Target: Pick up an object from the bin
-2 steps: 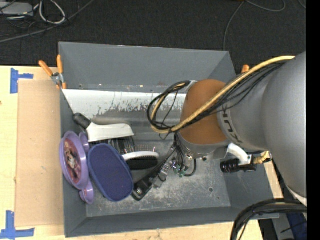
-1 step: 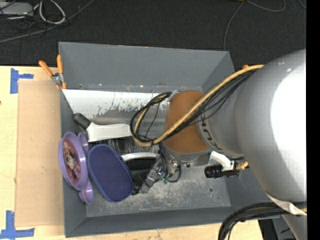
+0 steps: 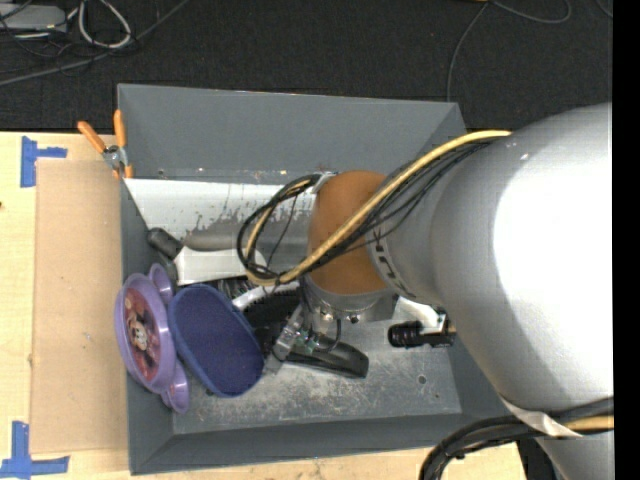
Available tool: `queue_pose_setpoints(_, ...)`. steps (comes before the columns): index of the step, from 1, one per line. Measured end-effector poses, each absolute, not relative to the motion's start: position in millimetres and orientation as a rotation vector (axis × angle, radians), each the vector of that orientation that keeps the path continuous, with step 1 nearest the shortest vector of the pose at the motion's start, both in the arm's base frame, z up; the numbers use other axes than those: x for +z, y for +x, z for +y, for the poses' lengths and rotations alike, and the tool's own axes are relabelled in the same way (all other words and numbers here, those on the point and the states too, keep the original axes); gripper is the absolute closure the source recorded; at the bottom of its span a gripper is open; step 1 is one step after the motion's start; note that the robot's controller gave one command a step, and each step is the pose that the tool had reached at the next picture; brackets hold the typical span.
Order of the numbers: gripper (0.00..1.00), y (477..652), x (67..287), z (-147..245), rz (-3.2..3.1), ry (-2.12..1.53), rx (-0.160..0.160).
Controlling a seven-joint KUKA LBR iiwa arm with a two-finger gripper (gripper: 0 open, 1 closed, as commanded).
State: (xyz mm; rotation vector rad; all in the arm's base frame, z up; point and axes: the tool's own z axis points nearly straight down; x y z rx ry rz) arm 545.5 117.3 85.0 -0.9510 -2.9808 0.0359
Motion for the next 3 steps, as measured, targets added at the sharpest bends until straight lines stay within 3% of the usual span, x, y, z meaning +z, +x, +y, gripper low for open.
queue_pose_setpoints(1,0.0,528.3,73,116,-3.002,-0.867,0.048)
queue_pose_setpoints(2,0.0,524.6,70,117,-2.998,-0.878,0.049)
queue_pose_setpoints(3,1.0,540.6,70,127,-2.995,-0.895,0.072)
